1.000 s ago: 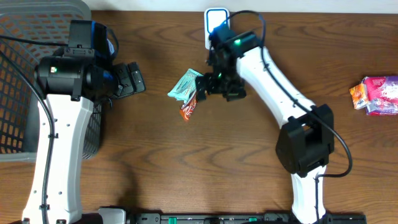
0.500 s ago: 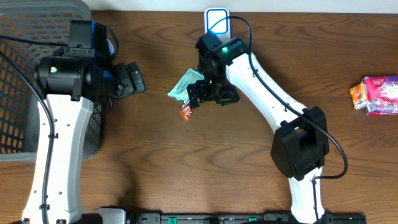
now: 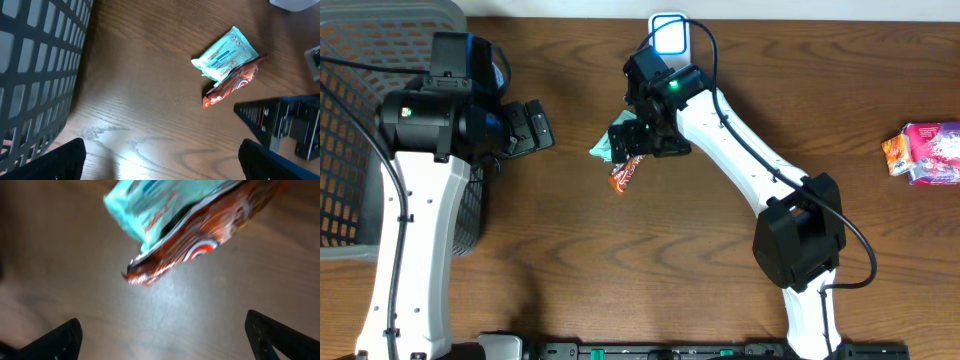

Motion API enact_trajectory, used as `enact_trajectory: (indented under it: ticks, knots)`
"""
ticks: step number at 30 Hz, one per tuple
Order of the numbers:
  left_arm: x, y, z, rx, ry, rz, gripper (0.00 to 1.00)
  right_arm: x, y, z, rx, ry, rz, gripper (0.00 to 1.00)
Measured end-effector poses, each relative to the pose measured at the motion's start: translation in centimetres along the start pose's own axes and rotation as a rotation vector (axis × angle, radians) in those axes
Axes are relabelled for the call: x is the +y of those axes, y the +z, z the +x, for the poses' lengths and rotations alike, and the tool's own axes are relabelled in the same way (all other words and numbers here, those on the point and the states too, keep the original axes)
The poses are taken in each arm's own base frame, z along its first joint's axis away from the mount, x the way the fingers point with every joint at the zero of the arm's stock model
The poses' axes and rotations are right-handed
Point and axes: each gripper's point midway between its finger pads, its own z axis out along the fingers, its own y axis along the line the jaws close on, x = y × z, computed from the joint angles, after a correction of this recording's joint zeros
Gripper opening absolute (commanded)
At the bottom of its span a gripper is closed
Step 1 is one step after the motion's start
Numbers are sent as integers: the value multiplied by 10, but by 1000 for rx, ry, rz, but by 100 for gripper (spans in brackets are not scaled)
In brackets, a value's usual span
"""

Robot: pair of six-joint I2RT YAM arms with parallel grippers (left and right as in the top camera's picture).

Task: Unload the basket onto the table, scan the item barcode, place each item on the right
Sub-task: 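Move the right gripper back to the red wrapper near the scanner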

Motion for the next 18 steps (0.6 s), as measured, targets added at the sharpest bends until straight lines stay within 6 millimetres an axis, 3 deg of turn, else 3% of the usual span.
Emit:
enact_trajectory:
  ticks: [7,9,12,18]
  knots:
    - [0,0,0,-1,0,0,98,-17,9,-15,-69,167,52,99]
    - [0,0,0,0,0,0,97,-23,18,-17,-83,187,51,87]
    - [0,0,0,-1,0,0,98,-27,38,-18,-98,210,34,80]
    - [0,0,0,0,0,0,98,-21,72,-9,-98,197,8,56]
